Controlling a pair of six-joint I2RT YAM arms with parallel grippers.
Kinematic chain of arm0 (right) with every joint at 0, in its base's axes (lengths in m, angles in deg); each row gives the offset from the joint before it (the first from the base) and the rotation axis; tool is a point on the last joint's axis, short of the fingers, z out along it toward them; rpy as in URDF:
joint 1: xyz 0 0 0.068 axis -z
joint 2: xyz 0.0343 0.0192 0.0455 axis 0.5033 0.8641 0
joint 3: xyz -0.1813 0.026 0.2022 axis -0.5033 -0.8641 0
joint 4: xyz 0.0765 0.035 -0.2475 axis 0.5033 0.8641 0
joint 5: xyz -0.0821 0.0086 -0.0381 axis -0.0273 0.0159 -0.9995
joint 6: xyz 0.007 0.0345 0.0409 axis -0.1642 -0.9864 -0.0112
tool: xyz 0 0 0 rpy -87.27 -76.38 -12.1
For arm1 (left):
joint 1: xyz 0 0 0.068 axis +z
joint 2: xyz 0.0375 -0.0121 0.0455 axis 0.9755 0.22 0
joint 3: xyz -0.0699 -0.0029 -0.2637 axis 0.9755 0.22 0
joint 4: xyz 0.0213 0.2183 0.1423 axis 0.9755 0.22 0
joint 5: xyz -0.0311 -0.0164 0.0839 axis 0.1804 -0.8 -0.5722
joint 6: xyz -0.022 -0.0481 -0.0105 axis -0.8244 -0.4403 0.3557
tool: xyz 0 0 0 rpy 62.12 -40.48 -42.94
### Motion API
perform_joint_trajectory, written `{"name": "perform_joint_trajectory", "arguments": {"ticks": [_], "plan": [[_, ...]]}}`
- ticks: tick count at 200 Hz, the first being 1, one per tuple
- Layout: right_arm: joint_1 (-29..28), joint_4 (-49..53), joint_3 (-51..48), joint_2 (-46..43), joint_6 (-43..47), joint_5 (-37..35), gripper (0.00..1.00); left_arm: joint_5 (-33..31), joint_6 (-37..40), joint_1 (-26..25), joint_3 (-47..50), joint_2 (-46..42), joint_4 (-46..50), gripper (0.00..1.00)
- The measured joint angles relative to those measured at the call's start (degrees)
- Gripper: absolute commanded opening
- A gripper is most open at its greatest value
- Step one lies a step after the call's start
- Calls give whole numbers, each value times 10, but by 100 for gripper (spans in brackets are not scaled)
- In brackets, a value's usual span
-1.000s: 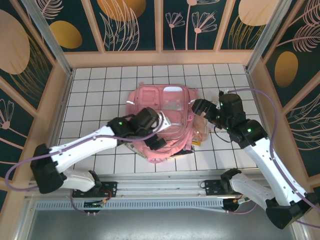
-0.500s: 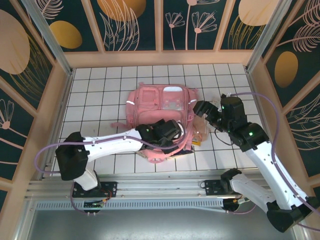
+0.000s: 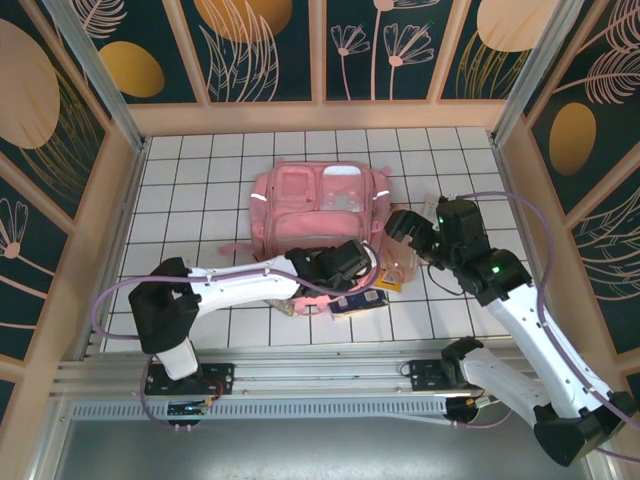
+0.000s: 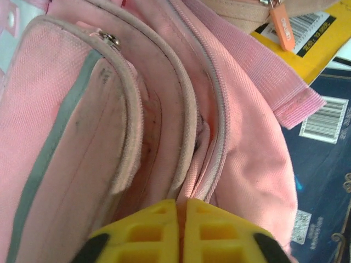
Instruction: Pack the student bag
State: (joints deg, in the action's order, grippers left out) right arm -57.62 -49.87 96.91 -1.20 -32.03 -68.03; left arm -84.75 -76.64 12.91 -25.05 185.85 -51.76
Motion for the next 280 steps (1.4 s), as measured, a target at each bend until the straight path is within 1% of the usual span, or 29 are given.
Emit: {"name": "perform_joint_trajectory", "arguments": {"ticks": [17,34,68,89,113,123,134,142,156,169,180,191,201,212,217,248,280], "plan": [[1,-2,-10,3,-1,4,99,10,-5,5,12,-22,-1,0],[1,-9,-14,13,-1,9,99,17,-8,11,31,-66,-2,0],[12,-45,-17,56,0,33,99,28,-13,33,49,-146,-2,0],[17,-74,-18,91,1,52,98,35,-17,40,59,-168,3,0],[23,-97,-18,126,5,77,93,35,-22,40,75,-176,8,0],[27,-106,-18,136,6,86,90,35,-24,40,78,-178,10,0],[33,-114,-18,144,10,97,82,35,-24,40,79,-178,13,0],[39,-121,-20,148,12,106,79,35,-24,40,79,-178,13,0],[50,-137,-26,151,17,121,69,35,-24,40,80,-178,13,0],[61,-150,-34,154,17,133,65,35,-26,40,84,-178,13,0],[71,-159,-36,162,19,144,54,36,-29,40,91,-178,12,0],[82,-174,-35,178,14,159,50,37,-33,40,100,-178,11,0],[92,-185,-35,199,9,176,49,38,-38,40,108,-178,11,0],[102,-199,-34,233,-6,197,56,39,-42,40,115,-179,12,0],[106,-203,-32,250,-12,205,58,39,-43,40,116,-179,12,0],[116,-260,-29,342,-92,257,58,39,-57,40,116,-179,11,0],[116,-315,-5,402,-170,276,58,39,-69,40,116,-179,8,0]]}}
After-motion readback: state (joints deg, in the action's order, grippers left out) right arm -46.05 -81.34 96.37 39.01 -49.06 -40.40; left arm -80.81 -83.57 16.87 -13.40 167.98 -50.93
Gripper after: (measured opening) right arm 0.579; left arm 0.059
